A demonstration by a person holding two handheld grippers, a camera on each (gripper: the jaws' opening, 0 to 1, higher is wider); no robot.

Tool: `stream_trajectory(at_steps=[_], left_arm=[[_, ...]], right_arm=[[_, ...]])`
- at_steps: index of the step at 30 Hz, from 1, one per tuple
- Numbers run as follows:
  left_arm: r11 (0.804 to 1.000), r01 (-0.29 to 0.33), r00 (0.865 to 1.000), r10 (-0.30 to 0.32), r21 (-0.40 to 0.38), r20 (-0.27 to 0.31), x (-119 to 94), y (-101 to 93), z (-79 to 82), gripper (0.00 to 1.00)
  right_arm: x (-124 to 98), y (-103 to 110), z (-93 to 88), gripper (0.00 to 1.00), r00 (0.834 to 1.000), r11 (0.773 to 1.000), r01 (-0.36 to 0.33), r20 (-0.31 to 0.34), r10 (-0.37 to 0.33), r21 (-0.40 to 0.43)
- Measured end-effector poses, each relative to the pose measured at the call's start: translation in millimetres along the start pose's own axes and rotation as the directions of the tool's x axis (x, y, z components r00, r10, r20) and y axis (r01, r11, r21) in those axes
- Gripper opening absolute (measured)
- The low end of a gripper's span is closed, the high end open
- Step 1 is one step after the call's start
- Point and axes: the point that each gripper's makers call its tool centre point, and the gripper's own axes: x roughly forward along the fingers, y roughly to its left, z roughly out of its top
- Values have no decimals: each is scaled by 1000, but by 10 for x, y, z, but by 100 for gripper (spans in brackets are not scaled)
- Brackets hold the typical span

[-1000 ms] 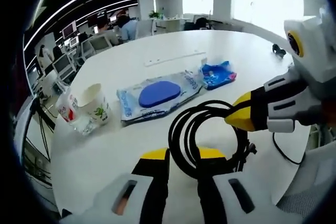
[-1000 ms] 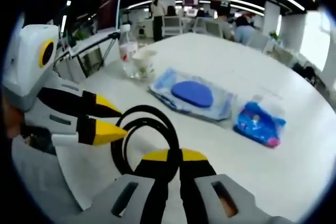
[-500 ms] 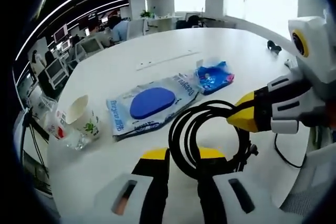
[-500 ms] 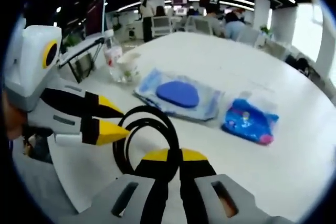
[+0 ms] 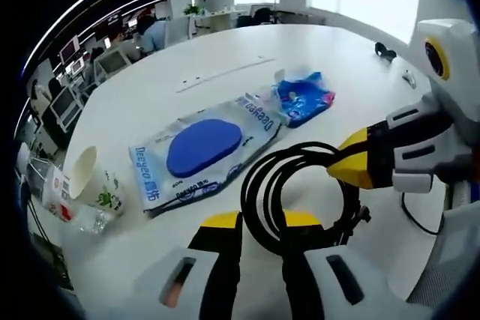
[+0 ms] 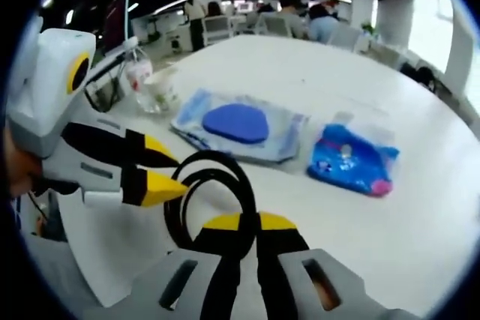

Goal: Arrange the tabletop items into an orderly group along one side of the table until the central work area is clear of visible clutter.

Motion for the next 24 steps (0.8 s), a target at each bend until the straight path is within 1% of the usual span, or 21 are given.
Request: stream_trajectory(at_steps=[6,8,11,13,16,24], left_arm=[[1000,2,1000,-1,16,-19,109,24,3,18],[1000,6,1000,-5,26,-27,156,29,-14,18],[999,12,999,-10,31,-41,196,36,-30,18],[999,16,999,-14,33,-43,206,29,-32,18],[999,14,999,-11,49,-53,235,20,-48,18],[998,17,998,-14,52,-62,290,32,-72,18]], right_arm=[[86,-37,-13,2,1000,1000,12,-19,-12,-3],[132,-54,-40,2,999,1000,12,-34,-13,-23],[166,-76,-53,2,999,1000,7,-45,-8,-9],[187,-87,-85,2,999,1000,8,-52,-9,-15],[204,-97,-100,3,999,1000,10,-51,-10,10],[249,-107,-138,3,998,1000,7,-56,-7,2]])
